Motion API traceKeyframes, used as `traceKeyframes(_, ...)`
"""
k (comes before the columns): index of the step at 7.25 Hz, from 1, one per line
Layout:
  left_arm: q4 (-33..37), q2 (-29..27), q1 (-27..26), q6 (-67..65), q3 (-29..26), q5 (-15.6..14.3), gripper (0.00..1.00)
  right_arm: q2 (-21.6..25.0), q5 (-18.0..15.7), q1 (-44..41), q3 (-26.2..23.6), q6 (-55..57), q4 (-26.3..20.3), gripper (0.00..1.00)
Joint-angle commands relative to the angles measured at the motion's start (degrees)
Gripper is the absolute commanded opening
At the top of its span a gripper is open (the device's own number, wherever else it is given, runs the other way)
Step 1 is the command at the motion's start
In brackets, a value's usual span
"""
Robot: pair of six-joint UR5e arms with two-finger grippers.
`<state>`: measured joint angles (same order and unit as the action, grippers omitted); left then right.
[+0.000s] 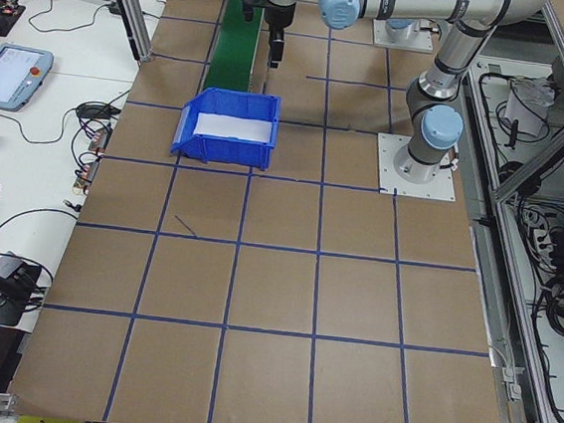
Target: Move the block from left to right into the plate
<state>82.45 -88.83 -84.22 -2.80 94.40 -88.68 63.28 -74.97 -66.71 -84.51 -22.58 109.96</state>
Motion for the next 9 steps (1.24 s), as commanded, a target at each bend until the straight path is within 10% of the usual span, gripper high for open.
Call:
traceKeyframes(1, 0.0, 0.0, -0.1, 0.2, -0.9, -0.1, 1.00, -0.3, 0.3, -1.1, 0.7, 0.7, 0.1, 1.00)
traceKeyframes(7, 0.1, 0.2, -0.1, -0.2, -1.0, 1.3, 1.00, -4.6, 0.8, -2.4, -0.1, -0.2, 4.2, 0.97)
traceKeyframes(9, 0.2, 0.8, 0.0, -0.1, -1.1, 0.8, 1.00, -4.2, -2.4, -2.3, -0.2, -0.2, 4.1, 0.65)
